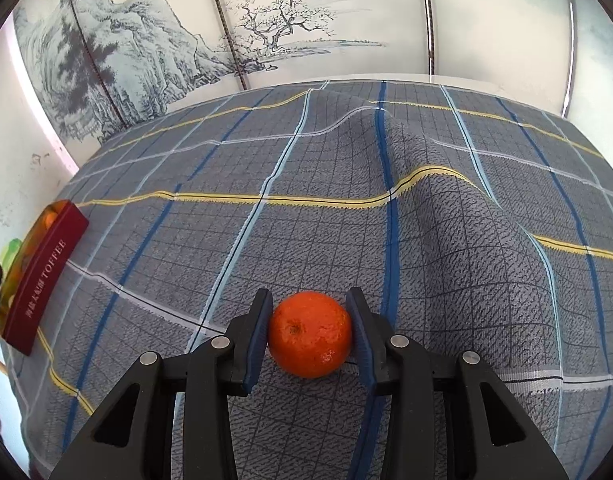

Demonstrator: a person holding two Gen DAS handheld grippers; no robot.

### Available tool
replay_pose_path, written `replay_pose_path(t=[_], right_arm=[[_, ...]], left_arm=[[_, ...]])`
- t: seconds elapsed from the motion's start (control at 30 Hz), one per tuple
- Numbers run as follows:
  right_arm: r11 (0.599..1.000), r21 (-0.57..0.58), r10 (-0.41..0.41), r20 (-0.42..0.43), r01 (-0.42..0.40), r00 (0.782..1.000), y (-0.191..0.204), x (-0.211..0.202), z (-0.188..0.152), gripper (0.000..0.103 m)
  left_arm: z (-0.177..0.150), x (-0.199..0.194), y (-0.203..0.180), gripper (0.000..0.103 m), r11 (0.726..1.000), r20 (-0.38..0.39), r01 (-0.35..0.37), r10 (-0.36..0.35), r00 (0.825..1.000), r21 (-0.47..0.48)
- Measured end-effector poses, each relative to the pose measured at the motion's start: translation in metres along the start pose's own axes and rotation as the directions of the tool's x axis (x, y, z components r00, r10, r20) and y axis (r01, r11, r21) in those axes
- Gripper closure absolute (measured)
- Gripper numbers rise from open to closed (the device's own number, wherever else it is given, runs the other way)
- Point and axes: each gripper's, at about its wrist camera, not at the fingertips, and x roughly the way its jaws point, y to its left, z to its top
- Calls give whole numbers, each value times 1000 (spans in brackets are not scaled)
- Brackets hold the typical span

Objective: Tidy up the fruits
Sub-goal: 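Carry the dark brown fruit with the left gripper over the tin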

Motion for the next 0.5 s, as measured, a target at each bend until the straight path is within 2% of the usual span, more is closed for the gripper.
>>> replay_pose_path(t=[0.4, 0.5], right_arm=[[999, -40, -35, -6, 35, 999, 9, 1, -1, 58], [998, -56, -37, -9, 37, 999, 12, 2, -1, 54]], left_arm=[[-15, -4, 40, 66, 995, -29, -65, 62, 998, -79], [-18, -3, 49, 66, 992, -38, -79, 76, 996, -94]])
